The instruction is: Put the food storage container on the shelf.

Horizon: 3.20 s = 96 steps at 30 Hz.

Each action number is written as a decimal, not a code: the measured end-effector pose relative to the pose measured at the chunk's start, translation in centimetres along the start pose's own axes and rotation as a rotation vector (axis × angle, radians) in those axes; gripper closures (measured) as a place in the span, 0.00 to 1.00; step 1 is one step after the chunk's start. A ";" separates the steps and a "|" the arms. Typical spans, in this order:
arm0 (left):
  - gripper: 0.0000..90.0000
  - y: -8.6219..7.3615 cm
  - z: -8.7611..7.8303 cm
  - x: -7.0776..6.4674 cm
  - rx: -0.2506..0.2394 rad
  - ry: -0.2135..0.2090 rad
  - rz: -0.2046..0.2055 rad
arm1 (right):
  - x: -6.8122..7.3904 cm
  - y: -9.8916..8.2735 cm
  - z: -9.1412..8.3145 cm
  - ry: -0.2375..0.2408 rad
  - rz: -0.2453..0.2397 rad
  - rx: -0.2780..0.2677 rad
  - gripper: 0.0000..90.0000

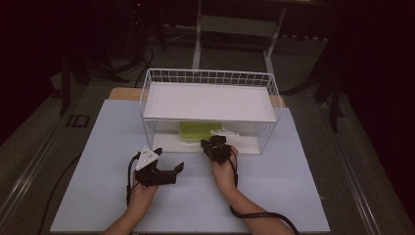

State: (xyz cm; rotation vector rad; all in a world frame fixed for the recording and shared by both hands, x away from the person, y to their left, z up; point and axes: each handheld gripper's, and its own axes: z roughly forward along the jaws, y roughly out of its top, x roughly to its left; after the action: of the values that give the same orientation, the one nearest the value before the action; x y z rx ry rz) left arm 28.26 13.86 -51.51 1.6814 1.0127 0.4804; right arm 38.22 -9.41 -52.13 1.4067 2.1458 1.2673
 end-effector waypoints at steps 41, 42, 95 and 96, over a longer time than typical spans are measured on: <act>0.02 2.7 -0.5 -2.0 -0.054 -0.114 0.087 | -0.1 -0.7 -7.3 0.108 -0.118 -0.129 0.17; 0.02 2.9 -0.6 -2.1 -0.050 -0.117 0.090 | -0.4 -0.8 -8.0 0.136 -0.112 -0.136 0.17; 0.02 -0.1 -6.5 -3.3 -0.020 -0.299 0.130 | -4.7 -7.7 -18.9 0.193 -0.171 -0.046 0.20; 0.02 -0.1 -6.5 -3.4 -0.018 -0.303 0.135 | -4.6 -7.7 -18.9 0.189 -0.178 -0.048 0.20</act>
State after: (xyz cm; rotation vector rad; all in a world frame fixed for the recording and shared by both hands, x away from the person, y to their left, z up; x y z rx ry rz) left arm 21.58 14.88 -48.80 1.7505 0.6762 0.3074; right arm 23.84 -24.17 -48.33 1.0880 2.2866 1.4211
